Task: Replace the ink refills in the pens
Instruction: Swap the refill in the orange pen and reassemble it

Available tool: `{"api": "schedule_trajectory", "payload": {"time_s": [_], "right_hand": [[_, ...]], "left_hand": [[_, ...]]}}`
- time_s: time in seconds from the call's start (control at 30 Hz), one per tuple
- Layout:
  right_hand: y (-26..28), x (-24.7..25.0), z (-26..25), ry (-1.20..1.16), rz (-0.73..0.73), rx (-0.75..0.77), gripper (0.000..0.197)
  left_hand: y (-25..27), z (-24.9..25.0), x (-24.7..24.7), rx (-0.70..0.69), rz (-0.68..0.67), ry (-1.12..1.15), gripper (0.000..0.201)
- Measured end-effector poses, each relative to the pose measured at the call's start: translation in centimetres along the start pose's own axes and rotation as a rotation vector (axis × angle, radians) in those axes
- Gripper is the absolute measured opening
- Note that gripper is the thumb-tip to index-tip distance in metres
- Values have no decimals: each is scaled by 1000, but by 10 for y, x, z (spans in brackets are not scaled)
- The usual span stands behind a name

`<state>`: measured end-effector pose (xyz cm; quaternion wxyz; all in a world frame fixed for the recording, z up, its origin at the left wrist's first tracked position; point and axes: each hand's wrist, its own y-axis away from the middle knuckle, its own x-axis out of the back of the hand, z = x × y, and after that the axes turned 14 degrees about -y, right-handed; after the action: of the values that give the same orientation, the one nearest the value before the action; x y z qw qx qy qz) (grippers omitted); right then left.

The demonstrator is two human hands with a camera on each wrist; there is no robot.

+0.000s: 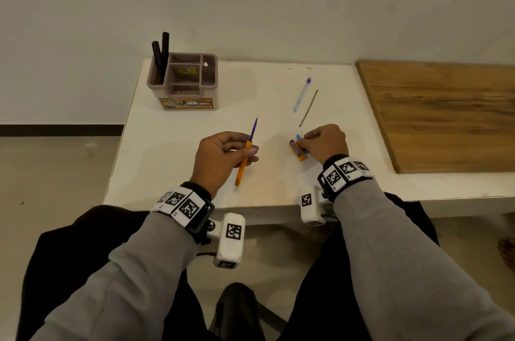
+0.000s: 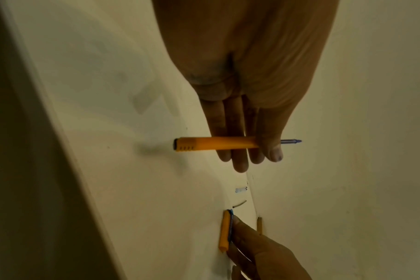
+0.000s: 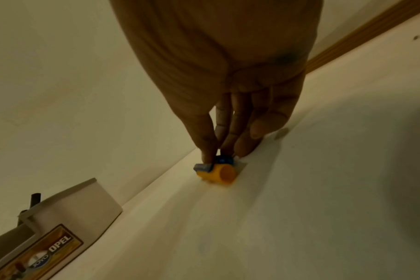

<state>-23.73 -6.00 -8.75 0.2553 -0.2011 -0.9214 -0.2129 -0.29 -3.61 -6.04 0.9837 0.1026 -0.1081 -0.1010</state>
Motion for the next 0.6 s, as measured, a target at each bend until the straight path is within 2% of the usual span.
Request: {"api": "schedule_trajectory", "payload": {"time_s": [0.1,0.2,0.3,0.37,0.47,0.6], "right_hand": [[6,0,-8,-46,35,67,23],[24,-1,-31,-457,-61,191,7],[45,-3,-53,-878,-257,172,8],[51,-6,-60,-920,-311,185,13],[55,-11,-62,-825,-345,219,18],[57,-11,-63,-840,-355,216,17]], "left_hand": [[0,1,0,0,-1,-2,23],[1,2,-1,-10,-14,-17,22],[2,2,-3,-22,-33,-42,21],[2,2,-2,-33,-41,-52,21],[2,2,-2,-46,-40,-56,22],[2,2,-3,-47,-36,-62,23]]}}
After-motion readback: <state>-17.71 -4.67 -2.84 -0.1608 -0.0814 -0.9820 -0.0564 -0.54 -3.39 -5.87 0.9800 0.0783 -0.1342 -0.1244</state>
